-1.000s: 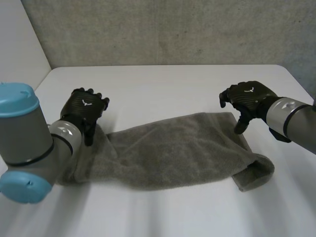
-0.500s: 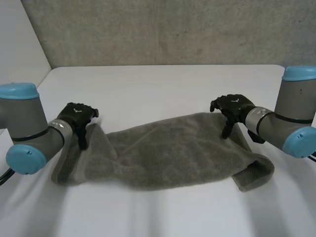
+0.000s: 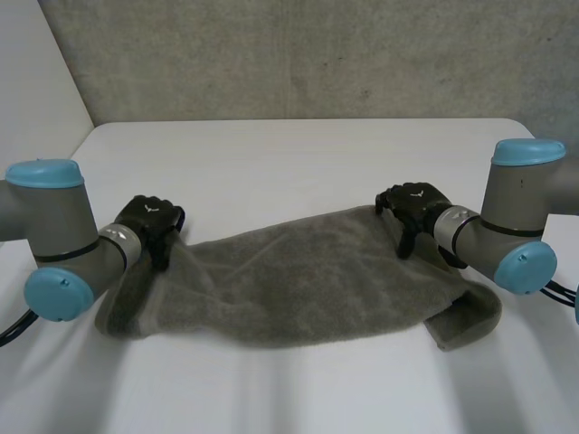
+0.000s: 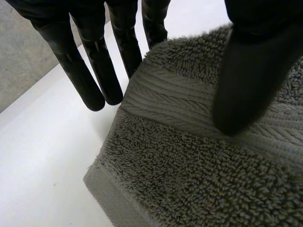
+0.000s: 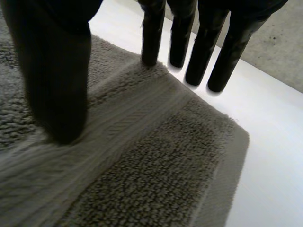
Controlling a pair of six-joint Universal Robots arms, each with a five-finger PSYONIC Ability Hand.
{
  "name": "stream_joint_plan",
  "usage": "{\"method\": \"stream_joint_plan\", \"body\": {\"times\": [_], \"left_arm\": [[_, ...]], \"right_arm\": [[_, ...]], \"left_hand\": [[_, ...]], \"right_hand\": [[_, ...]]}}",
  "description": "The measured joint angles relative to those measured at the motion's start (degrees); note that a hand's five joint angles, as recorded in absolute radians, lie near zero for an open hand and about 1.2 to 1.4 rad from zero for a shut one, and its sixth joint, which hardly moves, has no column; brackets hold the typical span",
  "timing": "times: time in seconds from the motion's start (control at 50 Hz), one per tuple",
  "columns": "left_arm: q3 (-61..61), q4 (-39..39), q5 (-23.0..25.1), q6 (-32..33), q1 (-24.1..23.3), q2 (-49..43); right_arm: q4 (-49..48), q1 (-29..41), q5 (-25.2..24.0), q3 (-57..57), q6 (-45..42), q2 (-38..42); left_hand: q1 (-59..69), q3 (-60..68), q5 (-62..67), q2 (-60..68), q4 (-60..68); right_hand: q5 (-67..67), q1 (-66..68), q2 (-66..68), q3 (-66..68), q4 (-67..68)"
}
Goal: Fold the towel.
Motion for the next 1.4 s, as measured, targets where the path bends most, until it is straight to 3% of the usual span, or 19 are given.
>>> {"method": "stream_joint_plan", "body": {"times": [0.06,0.08,0.14,0.3,0.5,0.6,0.64,0.7,0.74,0.84,0.98,1.12,1.24,1.4], "left_arm": [[0.14,0.01,-0.02,0.05,-0.13,-0.23],[0.25,0.02,-0.06,0.07,-0.19,-0.34],[0.87,0.08,-0.28,0.09,-0.37,-0.55],[5.13,2.72,-2.0,-0.78,-1.5,1.55],[9.68,15.69,-5.48,-7.81,-3.12,11.11],[5.59,15.98,-5.39,-10.06,-5.21,14.62],[3.25,15.51,-5.23,-10.26,-5.83,15.59],[-2.08,14.74,-5.0,-10.3,-6.42,17.52],[-5.23,14.43,-4.89,-10.25,-6.47,18.73],[-12.94,13.99,-4.75,-10.03,-5.91,22.75],[-22.61,13.96,-3.86,-9.93,-3.86,31.52],[-31.16,13.98,0.72,-10.03,-2.19,42.41],[-38.68,13.96,5.65,-10.05,-1.63,52.86],[-44.34,14.03,7.49,-9.87,-1.51,61.51]], "right_arm": [[0.69,0.21,-0.2,-0.26,0.05,0.03],[1.06,0.28,-0.27,-0.5,0.08,0.04],[2.13,0.37,-0.29,-1.39,0.15,0.01],[0.74,0.41,0.38,-3.61,0.96,-3.36],[-18.03,0.34,4.24,-1.21,6.23,-14.21],[-18.74,0.38,4.6,0.81,7.01,-16.17],[-17.42,0.39,4.5,1.45,7.01,-16.19],[-13.62,0.41,4.14,2.73,6.82,-15.32],[-11.22,0.41,3.94,3.38,6.7,-14.52],[-6.08,0.42,3.39,5.04,6.54,-12.62],[-3.94,0.46,2.08,7.16,6.57,-11.79],[-3.97,2.05,0.39,7.68,6.99,-11.53],[-4.12,6.64,-2.47,7.83,7.27,-11.64],[-5.93,11.87,-5.2,7.39,7.66,-10.67]], "left_hand": [[12.13,11.6,11.72,12.35,11.44],[20.63,21.41,20.55,20.93,20.41],[27.07,31.38,29.66,30.19,30.43],[27.07,32.64,29.85,30.77,31.1],[27.07,32.75,29.86,30.88,31.65],[27.07,32.85,29.86,31.41,31.65],[27.07,32.88,29.86,31.41,31.65],[27.07,32.9,29.86,31.41,31.65],[27.07,32.92,29.86,31.41,31.65],[27.07,32.97,29.86,31.41,31.65],[27.07,33.03,29.86,31.41,31.65],[27.07,33.06,29.86,31.41,31.65],[27.07,33.09,29.86,31.41,31.65],[27.07,33.1,29.86,31.41,31.65]], "right_hand": [[17.16,17.95,18.16,17.77,17.62],[26.07,28.08,28.68,27.68,27.63],[44.58,45.38,45.21,44.83,44.55],[45.67,46.14,45.75,46.13,45.95],[45.67,46.15,45.75,46.13,45.95],[45.67,46.15,45.75,46.13,45.95],[37.08,37.47,36.82,38.2,37.86],[9.43,10.43,10.8,12.23,11.77],[-2.85,-0.32,-0.7,0.24,-0.31],[-17.4,-13.39,-13.53,-13.68,-14.64],[-17.99,-17.22,-16.18,-15.95,-16.06],[-17.99,-17.26,-16.18,-15.94,-16.06],[-17.99,-17.45,-16.18,-15.95,-16.06],[-17.99,-17.46,-16.18,-15.95,-16.06]]}}
